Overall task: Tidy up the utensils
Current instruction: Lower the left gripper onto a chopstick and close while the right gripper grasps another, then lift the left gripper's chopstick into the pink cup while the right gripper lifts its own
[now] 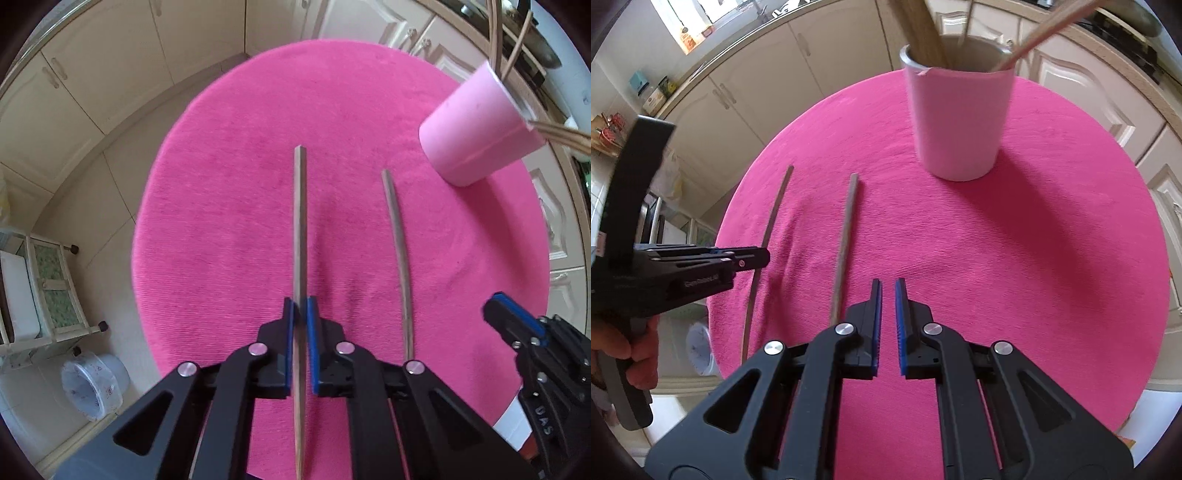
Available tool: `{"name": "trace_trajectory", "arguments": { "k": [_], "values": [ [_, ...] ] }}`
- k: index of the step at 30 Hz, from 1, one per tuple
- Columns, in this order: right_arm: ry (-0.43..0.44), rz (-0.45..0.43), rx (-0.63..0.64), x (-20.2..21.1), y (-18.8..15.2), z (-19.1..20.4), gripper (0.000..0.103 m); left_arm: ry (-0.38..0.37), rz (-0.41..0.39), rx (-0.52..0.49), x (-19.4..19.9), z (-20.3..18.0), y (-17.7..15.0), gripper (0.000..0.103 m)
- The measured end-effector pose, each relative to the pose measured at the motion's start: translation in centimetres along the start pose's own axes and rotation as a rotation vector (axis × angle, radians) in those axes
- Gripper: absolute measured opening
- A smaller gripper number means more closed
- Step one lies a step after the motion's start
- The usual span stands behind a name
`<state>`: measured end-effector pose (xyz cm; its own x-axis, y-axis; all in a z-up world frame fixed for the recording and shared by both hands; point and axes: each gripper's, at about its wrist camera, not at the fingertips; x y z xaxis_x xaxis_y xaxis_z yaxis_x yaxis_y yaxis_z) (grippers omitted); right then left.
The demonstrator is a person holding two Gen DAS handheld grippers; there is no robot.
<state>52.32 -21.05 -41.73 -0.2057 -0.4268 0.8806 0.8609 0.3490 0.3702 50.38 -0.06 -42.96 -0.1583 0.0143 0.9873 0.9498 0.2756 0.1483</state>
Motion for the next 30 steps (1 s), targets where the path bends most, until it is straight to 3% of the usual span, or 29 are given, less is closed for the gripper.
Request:
{"name": "trace_trajectory", "arguments": {
  "k": [4,5,11,19,23,30],
  "values": [
    [0.02,0.019,0.01,-1.2,0.9,1.3,0.008,0.0,-0.044,0.005,0.6,1.7,-0.2,0.007],
    [0.024,0.024,0.011,-1.5,1.1,1.5,0.008,0.0,-0.049,0.008,-0.2,0.4,-0.4,0.007],
    [0.01,0.053,0.037,-3.4,2.5,3.2,0.016,0.0,-0.081,0.02,0.5,1.2,-0.8,0.007],
    [-0.023,0.113,0.029,-5.4,2.8,3.9,0.016,-0.007,-0.098,0.02,2.1,0.8,-0.3,0.007],
    [-0.068,0.161,0.046,-6.6,2.8,4.2,0.015,-0.014,-0.099,0.022,2.2,1.1,-0.2,0.007],
    [-0.048,0.185,0.034,-7.2,3.9,4.1,0.007,-0.026,-0.117,0.004,2.8,0.8,0.4,0.007]
  ]
}}
Point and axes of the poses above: each gripper's, at about its wrist camera, not at the fingertips, and x roughly against the way its jaws point, z to its left, y to its top, and after that the axes turned 5 degrees about y, right-handed
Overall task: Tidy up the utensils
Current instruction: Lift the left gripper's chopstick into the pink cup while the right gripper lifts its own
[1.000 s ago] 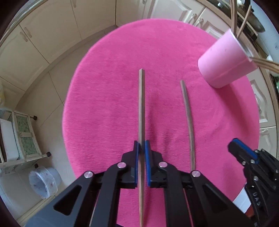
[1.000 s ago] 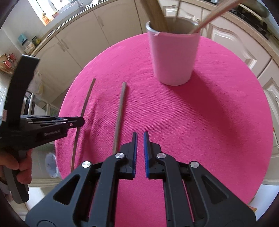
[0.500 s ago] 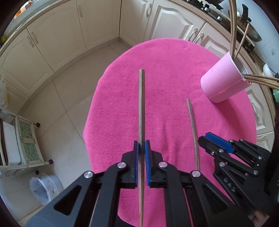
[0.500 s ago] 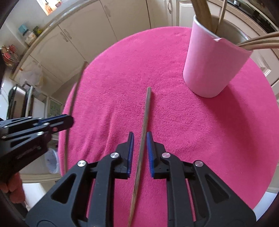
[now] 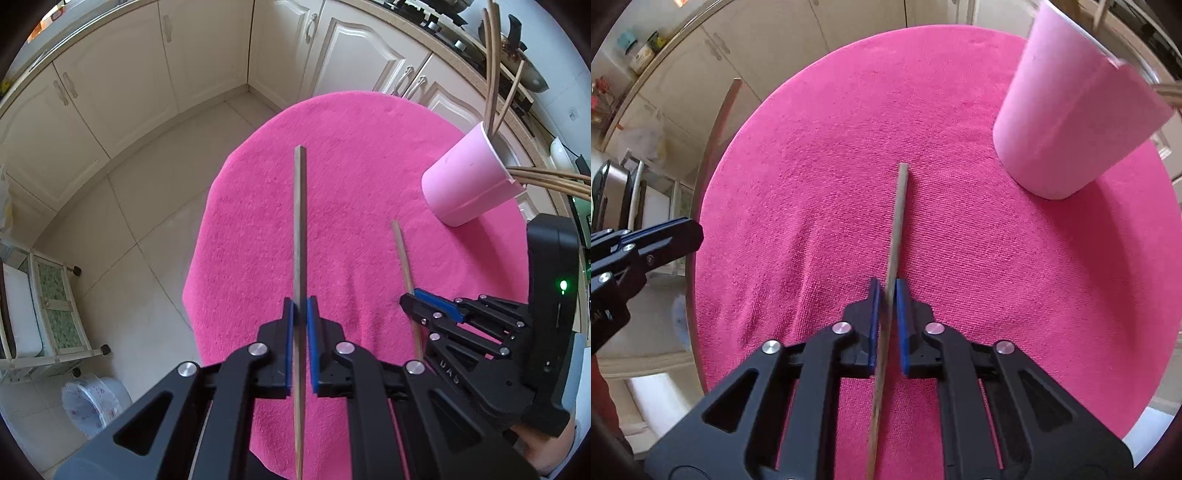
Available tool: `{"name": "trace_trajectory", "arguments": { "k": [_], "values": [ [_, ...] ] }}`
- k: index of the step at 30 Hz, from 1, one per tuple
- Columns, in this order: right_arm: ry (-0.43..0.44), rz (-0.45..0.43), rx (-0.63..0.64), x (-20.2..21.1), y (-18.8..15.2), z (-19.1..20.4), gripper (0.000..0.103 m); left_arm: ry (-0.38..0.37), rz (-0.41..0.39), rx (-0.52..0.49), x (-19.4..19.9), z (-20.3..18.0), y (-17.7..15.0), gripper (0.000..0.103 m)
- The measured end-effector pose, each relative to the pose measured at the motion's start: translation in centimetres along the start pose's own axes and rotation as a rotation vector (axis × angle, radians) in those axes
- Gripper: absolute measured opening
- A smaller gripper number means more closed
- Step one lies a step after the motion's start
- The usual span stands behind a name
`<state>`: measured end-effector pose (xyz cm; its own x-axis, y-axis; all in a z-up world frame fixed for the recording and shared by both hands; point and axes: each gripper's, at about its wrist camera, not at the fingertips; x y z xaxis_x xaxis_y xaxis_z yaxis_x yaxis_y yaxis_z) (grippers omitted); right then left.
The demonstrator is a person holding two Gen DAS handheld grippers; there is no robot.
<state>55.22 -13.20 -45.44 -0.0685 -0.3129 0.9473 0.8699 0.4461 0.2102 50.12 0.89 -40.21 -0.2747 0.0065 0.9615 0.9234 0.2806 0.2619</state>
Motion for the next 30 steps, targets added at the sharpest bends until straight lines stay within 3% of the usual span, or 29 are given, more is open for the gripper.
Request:
{"name": "trace_trajectory", "arguments": {
  "k": [11,17,30],
  "values": [
    [0.103,-0.053,-0.061,2.8,-0.9,-3.3,0.006,-0.025,-0.054,-0.072,1.6,-2.5,0.8,0.007],
    [0.158,-0.146,-0.101,6.7,-1.9,-5.8,0.006,-0.055,-0.104,-0.116,3.2,-4.4,1.3,0.007],
    [0.174,-0.352,-0.148,13.3,-2.9,-7.6,0.006,-0.132,-0.258,-0.233,7.5,-9.2,2.9,0.007]
  ]
}}
Point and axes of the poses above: each gripper's, at about its wrist camera, not at the fingertips, and x roughly against the way its jaws point, z to its left, y to its top, and after that the axes turned 5 degrees about y, right-handed
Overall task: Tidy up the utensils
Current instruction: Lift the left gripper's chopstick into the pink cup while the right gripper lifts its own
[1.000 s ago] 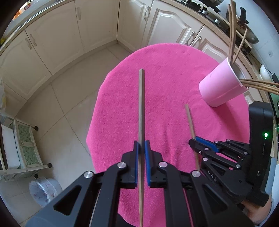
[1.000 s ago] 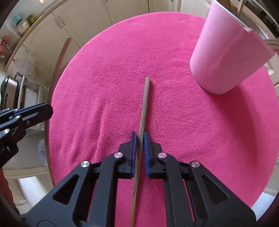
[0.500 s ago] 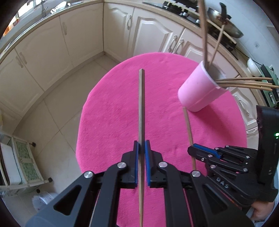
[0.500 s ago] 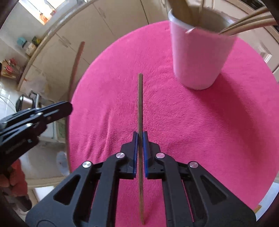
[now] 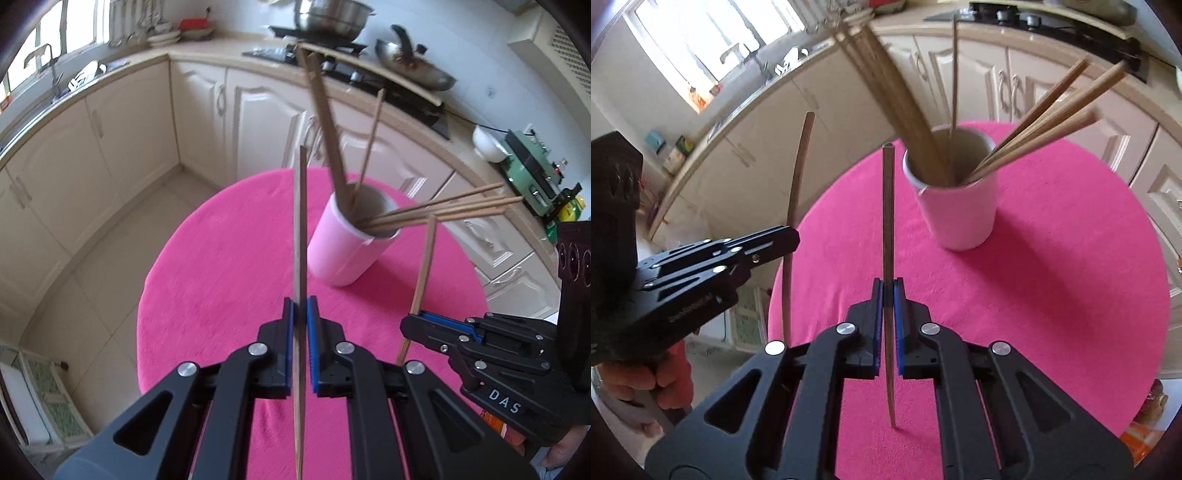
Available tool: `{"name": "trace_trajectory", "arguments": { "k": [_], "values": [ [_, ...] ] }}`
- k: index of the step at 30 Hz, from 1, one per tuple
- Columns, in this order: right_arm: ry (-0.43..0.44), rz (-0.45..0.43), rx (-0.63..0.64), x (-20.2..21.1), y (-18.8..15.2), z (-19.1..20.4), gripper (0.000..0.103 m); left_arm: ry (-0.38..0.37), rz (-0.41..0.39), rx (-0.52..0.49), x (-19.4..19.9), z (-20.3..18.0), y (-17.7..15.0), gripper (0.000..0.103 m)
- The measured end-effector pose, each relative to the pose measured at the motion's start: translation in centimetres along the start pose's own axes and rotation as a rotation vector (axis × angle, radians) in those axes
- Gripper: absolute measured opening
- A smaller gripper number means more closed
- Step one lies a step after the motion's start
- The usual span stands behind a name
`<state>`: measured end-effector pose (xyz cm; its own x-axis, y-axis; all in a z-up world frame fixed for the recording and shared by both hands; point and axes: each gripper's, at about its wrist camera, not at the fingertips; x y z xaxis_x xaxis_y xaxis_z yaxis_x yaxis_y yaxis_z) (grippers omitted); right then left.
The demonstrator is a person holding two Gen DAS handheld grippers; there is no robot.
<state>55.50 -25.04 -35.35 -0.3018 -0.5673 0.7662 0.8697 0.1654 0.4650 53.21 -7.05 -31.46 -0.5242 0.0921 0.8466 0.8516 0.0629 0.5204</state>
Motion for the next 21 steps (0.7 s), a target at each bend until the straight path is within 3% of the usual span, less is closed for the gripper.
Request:
{"name": "trace_trajectory", "arguments": {
  "k": [10,16,21],
  "values": [
    [-0.02,-0.087,-0.046,2.7,0.2,-0.6,0.006,-0.048,-0.176,-0.035,1.1,-2.0,4.9,0.007],
    [-0.038,-0.124,-0.066,3.9,0.8,-0.8,0.006,-0.126,-0.377,0.025,2.4,-2.8,8.9,0.007],
    [-0.048,-0.15,-0.085,4.6,0.9,-1.5,0.006,-0.141,-0.536,0.031,2.6,-4.6,10.4,0.007]
  ]
}}
Point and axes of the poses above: each gripper's, at about its wrist camera, not at the fingertips, and x roughly against the way its jaws point, z to its left, y to its top, and after that the axes turned 5 degrees about y, right-handed
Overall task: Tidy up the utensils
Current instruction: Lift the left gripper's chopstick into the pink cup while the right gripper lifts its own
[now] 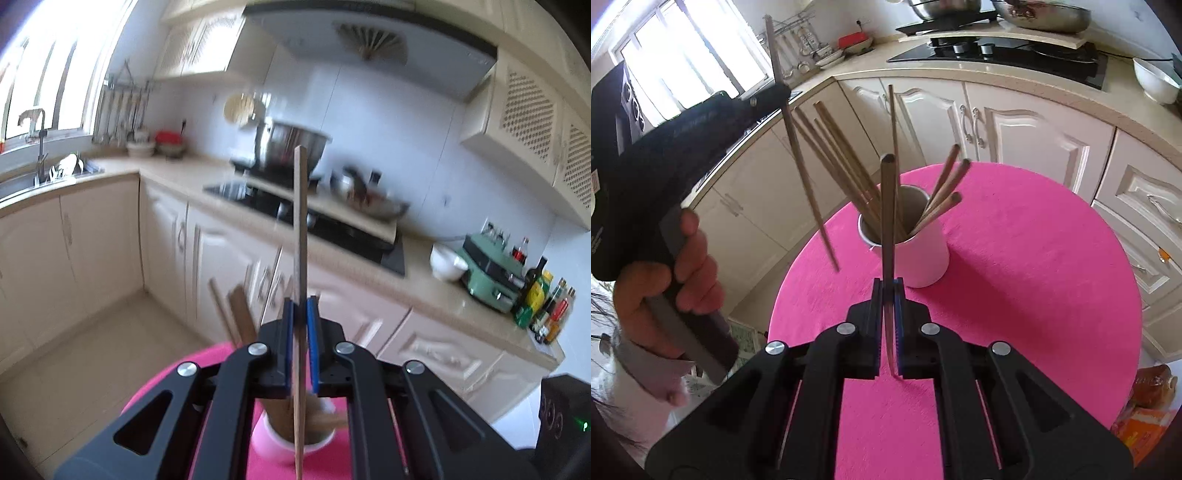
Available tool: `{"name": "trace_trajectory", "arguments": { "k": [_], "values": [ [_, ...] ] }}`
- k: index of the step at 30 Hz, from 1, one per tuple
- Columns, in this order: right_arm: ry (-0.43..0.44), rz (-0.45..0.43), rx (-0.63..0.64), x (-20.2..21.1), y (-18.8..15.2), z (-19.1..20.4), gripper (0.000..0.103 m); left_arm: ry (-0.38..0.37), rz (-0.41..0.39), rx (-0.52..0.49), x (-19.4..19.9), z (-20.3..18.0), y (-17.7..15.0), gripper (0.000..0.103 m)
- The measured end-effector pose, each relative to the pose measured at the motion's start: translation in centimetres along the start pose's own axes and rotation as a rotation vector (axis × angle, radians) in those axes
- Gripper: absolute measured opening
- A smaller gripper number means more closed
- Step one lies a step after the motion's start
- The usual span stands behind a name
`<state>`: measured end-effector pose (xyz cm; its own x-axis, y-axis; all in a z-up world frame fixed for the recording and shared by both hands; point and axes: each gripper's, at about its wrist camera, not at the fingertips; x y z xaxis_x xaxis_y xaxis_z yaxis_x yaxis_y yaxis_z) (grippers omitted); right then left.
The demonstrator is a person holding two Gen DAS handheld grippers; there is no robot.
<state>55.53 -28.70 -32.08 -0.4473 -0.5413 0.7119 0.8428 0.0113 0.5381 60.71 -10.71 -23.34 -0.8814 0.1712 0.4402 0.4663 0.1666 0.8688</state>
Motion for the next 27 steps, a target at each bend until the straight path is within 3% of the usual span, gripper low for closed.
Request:
{"name": "trace_trajectory", "arguments": {
  "k": [5,13,27],
  "values": [
    [-0.003,-0.013,-0.029,-0.3,0.1,-1.0,0.006,-0.015,-0.051,0.017,-1.4,-0.9,-0.4,0.007],
    [0.004,-0.036,-0.048,-0.5,0.4,-2.1,0.006,0.026,-0.104,-0.008,-3.0,-1.5,-1.9,0.007],
    [-0.001,-0.085,-0.003,-0.7,2.3,-1.7,0.006,0.083,-0.044,-0.036,-4.3,-0.1,-5.9,0.007]
  ]
}}
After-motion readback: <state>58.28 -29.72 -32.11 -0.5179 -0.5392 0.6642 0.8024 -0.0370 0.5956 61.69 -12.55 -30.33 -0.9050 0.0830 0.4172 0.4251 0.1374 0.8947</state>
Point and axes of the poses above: each gripper's, at about its wrist camera, not at the fingertips, and x roughly against the way its jaws point, z to its left, y to its top, and after that the axes turned 5 degrees about y, right-handed
